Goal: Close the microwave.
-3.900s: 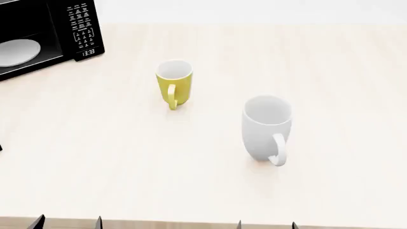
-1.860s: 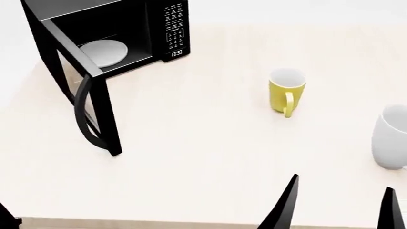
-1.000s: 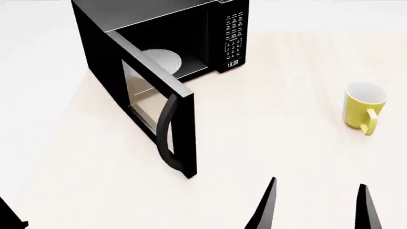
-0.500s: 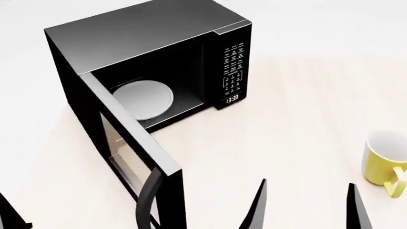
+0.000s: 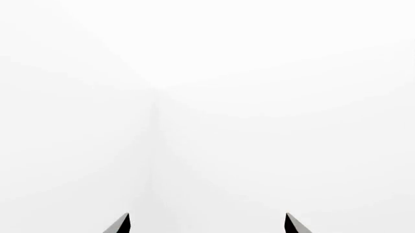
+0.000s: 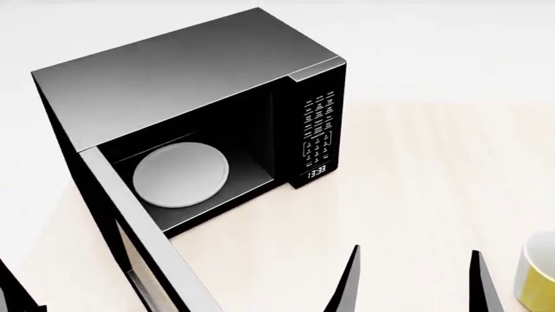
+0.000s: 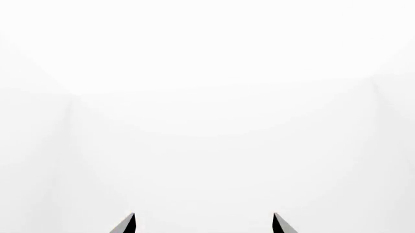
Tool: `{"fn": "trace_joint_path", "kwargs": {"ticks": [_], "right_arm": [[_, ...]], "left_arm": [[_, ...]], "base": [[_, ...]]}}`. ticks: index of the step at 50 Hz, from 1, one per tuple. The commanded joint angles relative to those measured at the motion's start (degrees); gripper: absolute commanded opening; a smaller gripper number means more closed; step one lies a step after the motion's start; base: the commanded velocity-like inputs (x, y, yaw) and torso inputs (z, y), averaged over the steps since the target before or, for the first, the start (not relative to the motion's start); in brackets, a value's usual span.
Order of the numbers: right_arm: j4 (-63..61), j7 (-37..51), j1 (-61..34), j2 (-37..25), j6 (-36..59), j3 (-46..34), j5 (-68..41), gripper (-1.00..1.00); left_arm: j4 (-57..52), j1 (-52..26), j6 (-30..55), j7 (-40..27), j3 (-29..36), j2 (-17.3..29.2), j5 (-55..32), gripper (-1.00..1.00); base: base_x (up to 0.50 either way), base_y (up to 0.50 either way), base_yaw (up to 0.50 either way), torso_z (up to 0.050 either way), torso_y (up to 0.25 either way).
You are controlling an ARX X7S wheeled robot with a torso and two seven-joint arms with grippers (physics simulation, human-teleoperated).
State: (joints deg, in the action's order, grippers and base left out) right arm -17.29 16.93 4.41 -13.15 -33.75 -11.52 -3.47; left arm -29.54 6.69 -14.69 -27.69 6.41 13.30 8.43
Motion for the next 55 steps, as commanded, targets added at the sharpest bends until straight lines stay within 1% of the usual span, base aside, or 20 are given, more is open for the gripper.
{"fn": "trace_joint_path", "kwargs": {"ticks": [1,9,14,15,17,18,20,23,25,27,28,31,34,36,38,40,41,47,48,55], "right_arm": [[-0.39,-0.40,0.11,0.58,0.35,0.77,1.06,1.00],[0.04,0.04,0.00,0.47,-0.20,0.80,1.67,1.00],[-0.12,0.36,-0.03,0.38,0.26,0.84,1.67,1.00],[-0.05,0.42,-0.20,0.29,0.36,0.95,1.46,1.00],[-0.07,0.57,-0.33,0.27,0.58,1.01,1.50,1.00],[0.34,0.63,-0.39,0.33,0.38,0.96,1.60,1.00],[0.40,0.64,-0.35,0.31,0.48,0.78,1.70,1.00],[0.55,0.74,-0.34,0.26,0.50,0.69,1.66,1.00],[0.62,0.79,-0.37,0.20,0.58,0.61,1.57,1.00],[0.73,0.79,-0.36,0.15,0.56,0.48,1.52,1.00],[0.89,0.80,-0.34,0.14,0.50,0.41,1.48,1.00],[0.73,0.90,-0.26,0.05,0.73,0.33,1.45,1.00],[1.13,0.96,-0.33,0.00,0.63,0.21,1.31,1.00],[1.17,1.02,-0.32,-0.02,0.76,0.12,1.33,1.00],[1.11,1.11,-0.34,-0.05,0.88,0.08,1.45,1.00],[1.22,1.19,-0.39,-0.10,0.82,0.07,1.45,1.00],[1.22,1.19,-0.39,-0.10,0.82,0.07,1.45,1.00],[1.60,1.19,-0.35,-0.20,0.67,-0.40,1.66,1.00],[1.90,1.15,-0.38,-0.20,0.51,-0.53,1.70,1.00],[2.19,1.31,-0.44,-0.34,0.62,-0.78,1.87,1.00]], "left_arm": [[0.04,-0.18,0.77,0.17,-0.31,-0.39,1.29,1.00],[-1.26,-0.33,2.03,0.27,-0.47,-0.13,0.41,1.00],[-3.65,-2.81,8.41,3.51,-1.80,1.91,-6.01,1.00],[-4.84,-3.93,11.92,6.65,-2.55,4.66,-9.67,1.00],[-6.10,-4.52,15.05,8.58,-4.08,6.42,-14.43,1.00],[-7.25,-5.07,18.65,11.04,-6.00,8.49,-21.84,1.00],[-8.32,-5.36,20.19,11.38,-7.87,10.35,-23.03,1.00],[-10.58,-4.91,22.56,15.16,-12.26,15.89,-29.39,1.00],[-11.43,-4.41,23.10,15.68,-13.45,17.54,-29.62,1.00],[-11.50,-3.06,22.39,19.05,-14.34,20.23,-31.45,1.00],[-11.37,-2.14,23.04,22.74,-13.54,22.83,-33.69,1.00],[-10.25,-1.32,23.15,25.65,-13.15,24.62,-35.28,1.00],[-8.15,-0.58,20.01,29.19,-12.24,26.00,-33.10,1.00],[-6.31,-0.12,17.63,34.14,-11.89,27.54,-35.71,1.00],[-4.32,1.51,13.59,40.83,-10.23,29.79,-35.38,1.00],[-2.14,1.48,10.37,41.90,-9.68,29.24,-31.67,1.00],[-0.73,1.71,9.63,45.43,-8.58,30.53,-33.51,1.00],[3.50,1.62,7.16,50.91,-6.43,32.05,-33.04,1.00],[5.59,0.78,6.60,51.98,-5.27,32.03,-31.34,1.00],[10.52,-1.54,4.88,54.79,-3.53,31.81,-30.14,1.00]], "base": [[0.37,-0.01,0.00,0.000,0.000],[0.00,0.00,0.00,0.000,0.000],[0.00,0.00,0.00,0.000,0.000],[0.00,0.00,0.00,0.000,0.000],[0.00,0.00,0.00,0.000,0.000],[0.00,0.00,0.00,0.000,0.000],[0.00,0.00,0.00,0.000,0.000],[0.00,0.00,0.00,0.000,0.000],[0.00,0.00,0.00,0.000,0.000],[0.00,0.00,0.00,0.000,0.000],[0.00,0.00,0.00,0.000,0.000],[0.00,0.00,0.00,0.000,0.000],[0.00,0.00,0.00,0.000,0.000],[0.00,0.00,0.00,0.000,0.000],[0.00,0.00,0.00,0.000,0.000],[0.00,0.00,0.00,0.000,0.000],[0.00,0.00,0.00,0.000,0.000],[0.00,0.00,0.00,0.000,0.000],[0.00,0.00,0.00,0.000,0.000],[0.00,0.00,0.00,0.000,0.000]]}}
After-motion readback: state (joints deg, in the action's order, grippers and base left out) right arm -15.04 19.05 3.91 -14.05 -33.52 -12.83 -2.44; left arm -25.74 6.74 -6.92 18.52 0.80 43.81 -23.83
